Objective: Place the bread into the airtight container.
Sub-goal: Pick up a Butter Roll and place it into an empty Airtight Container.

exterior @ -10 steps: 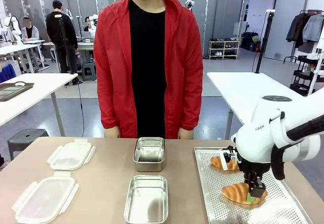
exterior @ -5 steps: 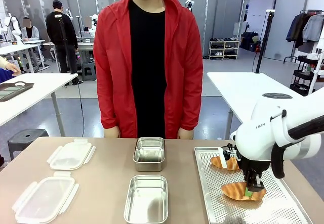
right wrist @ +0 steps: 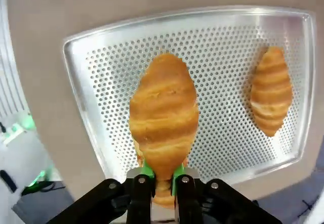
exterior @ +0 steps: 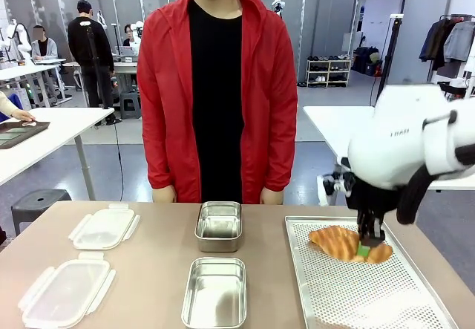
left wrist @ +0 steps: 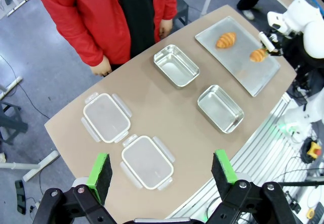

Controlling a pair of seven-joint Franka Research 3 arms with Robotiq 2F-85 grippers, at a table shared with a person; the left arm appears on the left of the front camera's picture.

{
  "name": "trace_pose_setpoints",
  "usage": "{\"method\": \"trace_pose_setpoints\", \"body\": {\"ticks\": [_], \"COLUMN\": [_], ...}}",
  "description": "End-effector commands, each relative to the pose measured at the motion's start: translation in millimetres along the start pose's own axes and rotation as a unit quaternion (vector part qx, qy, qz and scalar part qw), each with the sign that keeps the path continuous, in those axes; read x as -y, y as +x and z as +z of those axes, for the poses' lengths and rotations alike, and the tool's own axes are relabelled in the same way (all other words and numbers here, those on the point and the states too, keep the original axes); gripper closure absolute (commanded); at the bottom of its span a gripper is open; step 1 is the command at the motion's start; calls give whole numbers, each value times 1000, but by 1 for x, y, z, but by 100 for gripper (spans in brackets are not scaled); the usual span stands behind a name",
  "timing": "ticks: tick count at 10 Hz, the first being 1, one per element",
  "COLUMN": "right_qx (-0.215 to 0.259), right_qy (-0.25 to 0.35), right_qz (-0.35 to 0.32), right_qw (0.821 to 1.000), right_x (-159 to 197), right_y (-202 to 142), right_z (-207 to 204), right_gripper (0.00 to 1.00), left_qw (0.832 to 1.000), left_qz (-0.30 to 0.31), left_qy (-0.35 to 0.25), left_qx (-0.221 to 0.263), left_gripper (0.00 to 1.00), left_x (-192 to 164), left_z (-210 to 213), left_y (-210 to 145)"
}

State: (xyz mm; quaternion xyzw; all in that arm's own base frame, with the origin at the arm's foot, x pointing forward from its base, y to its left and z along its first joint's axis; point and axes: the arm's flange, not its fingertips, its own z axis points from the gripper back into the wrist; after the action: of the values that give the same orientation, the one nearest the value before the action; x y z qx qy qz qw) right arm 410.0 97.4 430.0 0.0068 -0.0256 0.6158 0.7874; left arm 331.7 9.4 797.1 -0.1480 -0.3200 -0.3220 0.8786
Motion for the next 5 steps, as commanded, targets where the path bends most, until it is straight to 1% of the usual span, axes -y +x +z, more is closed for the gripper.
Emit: {"method": "trace_pose_setpoints", "body": {"ticks": [1, 2, 3, 5], "right_qx": [-3, -13, -10, -7], "right_qy": [-1, -6, -6, -21], "right_qz": [-6, -14, -34, -32], "right_qw": [1000, 1000, 999, 999], "right_x": [-15, -28, -42, -72], "right_y": [26, 46, 70, 132], "right_z": [29, 38, 40, 29], "right_gripper": [93, 93, 93, 93], "left_qw": [1000, 1000, 1000, 1000], "left_qz": [-4, -4, -4, -4], "left_qy": [-5, -5, -5, -5], "left_qx": [3, 3, 3, 3], "left_gripper": [0, 0, 0, 0], "left_x": [2, 2, 2, 2], "left_z": [1, 1, 1, 1], "left_y": [0, 0, 0, 0]}}
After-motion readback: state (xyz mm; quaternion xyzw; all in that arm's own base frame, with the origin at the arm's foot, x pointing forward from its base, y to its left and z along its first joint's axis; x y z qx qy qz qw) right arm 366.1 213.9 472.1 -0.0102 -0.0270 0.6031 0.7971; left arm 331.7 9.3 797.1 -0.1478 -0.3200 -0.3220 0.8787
